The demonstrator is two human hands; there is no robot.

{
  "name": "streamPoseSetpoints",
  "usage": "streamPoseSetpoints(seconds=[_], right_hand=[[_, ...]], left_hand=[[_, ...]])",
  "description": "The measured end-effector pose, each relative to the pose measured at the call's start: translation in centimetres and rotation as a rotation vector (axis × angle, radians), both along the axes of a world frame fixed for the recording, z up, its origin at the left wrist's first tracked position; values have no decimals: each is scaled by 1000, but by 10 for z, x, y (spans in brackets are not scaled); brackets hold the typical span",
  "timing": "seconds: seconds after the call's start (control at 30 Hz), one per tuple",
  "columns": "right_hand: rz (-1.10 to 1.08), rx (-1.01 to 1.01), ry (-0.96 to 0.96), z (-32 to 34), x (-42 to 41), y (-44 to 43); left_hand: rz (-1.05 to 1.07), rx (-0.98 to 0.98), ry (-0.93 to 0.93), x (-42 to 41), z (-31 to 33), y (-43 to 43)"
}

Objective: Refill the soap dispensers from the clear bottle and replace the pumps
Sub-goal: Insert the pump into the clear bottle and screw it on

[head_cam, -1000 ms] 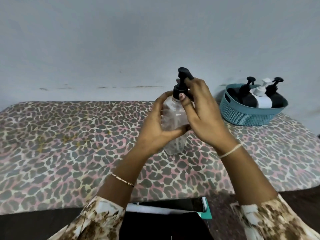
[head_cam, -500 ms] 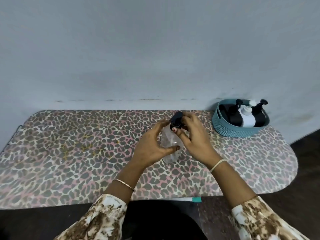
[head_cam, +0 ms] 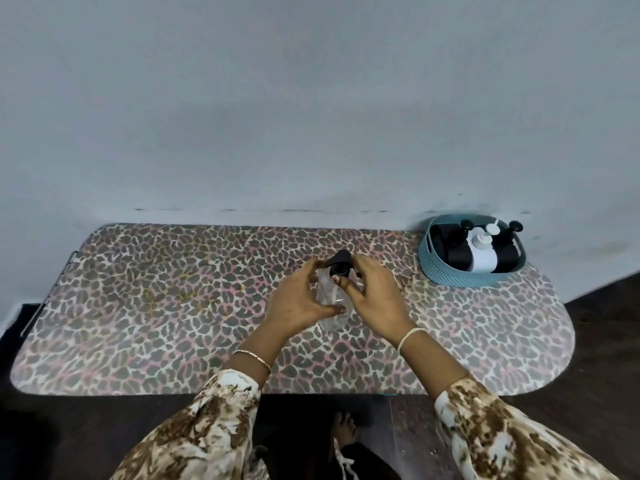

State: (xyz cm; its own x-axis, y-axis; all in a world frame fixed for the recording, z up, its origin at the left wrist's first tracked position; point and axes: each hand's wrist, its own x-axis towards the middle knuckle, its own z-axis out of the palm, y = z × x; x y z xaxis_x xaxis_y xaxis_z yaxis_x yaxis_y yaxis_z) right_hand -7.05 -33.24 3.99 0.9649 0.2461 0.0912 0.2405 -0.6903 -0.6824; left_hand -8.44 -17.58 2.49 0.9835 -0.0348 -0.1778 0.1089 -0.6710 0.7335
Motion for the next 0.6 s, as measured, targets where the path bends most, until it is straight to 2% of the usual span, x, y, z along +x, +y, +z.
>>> streamPoseSetpoints(seconds=[0.3, 0.43, 0.6], right_hand=[[-145, -243, -111, -2, -5, 15], [-187, -225, -112, -5, -6, 22], [-193, -76, -57, -3, -8, 21]], left_hand=[[33, 121, -77, 3, -4, -1], [38, 151, -92, 5, -10, 0], [-28, 155, -89, 7, -12, 3]])
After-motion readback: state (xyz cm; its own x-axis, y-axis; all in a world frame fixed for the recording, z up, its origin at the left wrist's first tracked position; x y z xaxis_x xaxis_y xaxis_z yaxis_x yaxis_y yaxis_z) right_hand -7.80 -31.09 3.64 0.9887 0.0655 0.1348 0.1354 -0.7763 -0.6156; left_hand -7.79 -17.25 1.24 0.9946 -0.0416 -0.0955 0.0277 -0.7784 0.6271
